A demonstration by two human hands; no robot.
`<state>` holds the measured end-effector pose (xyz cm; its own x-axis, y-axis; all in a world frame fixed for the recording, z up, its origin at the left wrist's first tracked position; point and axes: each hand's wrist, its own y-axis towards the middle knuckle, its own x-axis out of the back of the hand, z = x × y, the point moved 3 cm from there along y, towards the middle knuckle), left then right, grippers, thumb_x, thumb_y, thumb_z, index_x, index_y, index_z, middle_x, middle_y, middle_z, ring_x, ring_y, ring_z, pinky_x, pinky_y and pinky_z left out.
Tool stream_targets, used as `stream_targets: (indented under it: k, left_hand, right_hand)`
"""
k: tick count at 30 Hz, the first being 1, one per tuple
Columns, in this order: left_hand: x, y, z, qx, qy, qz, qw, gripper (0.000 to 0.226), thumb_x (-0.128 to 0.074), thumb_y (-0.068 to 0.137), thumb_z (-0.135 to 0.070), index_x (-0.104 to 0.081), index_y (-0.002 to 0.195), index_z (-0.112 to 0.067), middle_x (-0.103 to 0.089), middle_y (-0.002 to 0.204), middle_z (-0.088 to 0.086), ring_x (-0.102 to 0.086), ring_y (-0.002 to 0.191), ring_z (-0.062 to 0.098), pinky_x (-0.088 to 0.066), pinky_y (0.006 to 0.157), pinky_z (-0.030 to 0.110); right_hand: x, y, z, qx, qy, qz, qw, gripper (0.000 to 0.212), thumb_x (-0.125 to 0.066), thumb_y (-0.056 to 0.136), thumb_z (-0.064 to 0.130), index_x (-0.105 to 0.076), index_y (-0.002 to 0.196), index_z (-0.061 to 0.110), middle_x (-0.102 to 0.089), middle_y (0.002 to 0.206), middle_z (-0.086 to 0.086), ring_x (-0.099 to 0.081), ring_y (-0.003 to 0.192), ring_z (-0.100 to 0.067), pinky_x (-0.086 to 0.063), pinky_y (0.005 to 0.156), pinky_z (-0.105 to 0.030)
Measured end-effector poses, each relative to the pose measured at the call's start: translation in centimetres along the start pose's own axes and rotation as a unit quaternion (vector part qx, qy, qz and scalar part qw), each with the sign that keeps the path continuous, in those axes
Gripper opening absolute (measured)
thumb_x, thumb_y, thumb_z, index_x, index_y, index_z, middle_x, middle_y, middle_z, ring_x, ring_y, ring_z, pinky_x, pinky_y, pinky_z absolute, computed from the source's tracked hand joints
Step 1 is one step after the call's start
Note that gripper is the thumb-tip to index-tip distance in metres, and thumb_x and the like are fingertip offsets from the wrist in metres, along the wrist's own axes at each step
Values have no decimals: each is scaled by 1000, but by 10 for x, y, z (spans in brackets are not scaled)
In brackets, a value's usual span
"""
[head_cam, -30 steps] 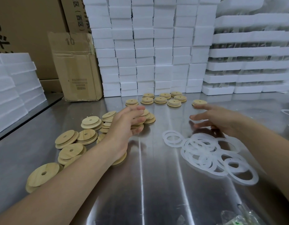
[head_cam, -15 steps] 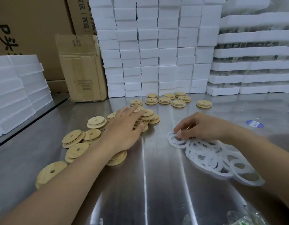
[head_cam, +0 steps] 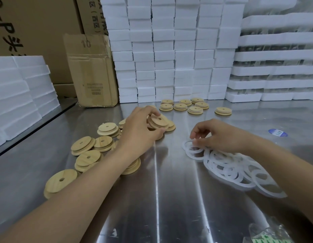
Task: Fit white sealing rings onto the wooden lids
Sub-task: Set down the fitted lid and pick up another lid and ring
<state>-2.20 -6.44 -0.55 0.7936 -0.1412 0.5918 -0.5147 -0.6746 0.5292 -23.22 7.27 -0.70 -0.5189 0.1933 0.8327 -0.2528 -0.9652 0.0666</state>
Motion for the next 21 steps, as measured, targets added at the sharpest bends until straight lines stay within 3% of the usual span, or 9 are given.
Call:
stream_targets:
  k: [2,5,8,10,12,16,21]
  left_hand:
    - [-3,0,-6,43,-126,7,991,43,-91,81,-13,-67,110,-34,-62,122,-8,-70,96,7,-50,81,11]
    - [-12,-6,-12,140,-272,38,951,60,-89,78,4,-69,121,-32,-64,128,-2,-74,99,17,-57,69,17]
    - [-22,-11,-11,248,-427,64,868,64,-81,79,16,-68,131,-19,-75,125,10,-77,106,24,-65,86,32]
    - [-26,-13,-10,284,-497,81,816,59,-76,82,19,-67,132,-11,-82,110,12,-80,96,19,-65,81,30]
    - [-30,-15,-10,297,-533,99,786,57,-72,85,20,-66,133,-9,-82,108,13,-80,97,20,-66,79,30]
    - [-37,-20,-17,283,-539,162,777,58,-66,87,23,-64,132,-13,-81,108,17,-79,101,27,-66,86,38]
    - [-34,-19,-18,289,-545,163,770,47,-61,83,11,-74,123,-10,-80,115,17,-78,107,33,-66,87,41]
  right_hand:
    - [-3,-1,3,10,-56,9,998,5,-77,93,34,-75,98,34,-68,110,11,-61,106,-5,-51,88,-27]
    - [-5,-2,5,8,-61,12,998,4,-74,96,29,-73,92,29,-64,115,8,-63,104,-4,-54,89,-31]
    - [1,-6,9,18,8,14,1000,7,-71,99,23,-72,92,24,-72,102,9,-66,83,1,-52,78,-23]
    - [9,-9,13,38,90,17,995,6,-72,98,17,-73,92,19,-74,89,10,-67,81,-4,-49,80,-24]
    - [13,-12,19,57,147,36,987,5,-72,98,17,-73,93,17,-73,86,7,-64,82,-6,-48,81,-26]
    - [11,-11,25,74,190,24,979,8,-73,98,22,-73,96,15,-72,84,-1,-63,81,-11,-48,82,-33]
    - [6,-6,24,82,210,-35,974,8,-76,96,18,-74,94,11,-71,78,0,-62,72,-8,-47,69,-20]
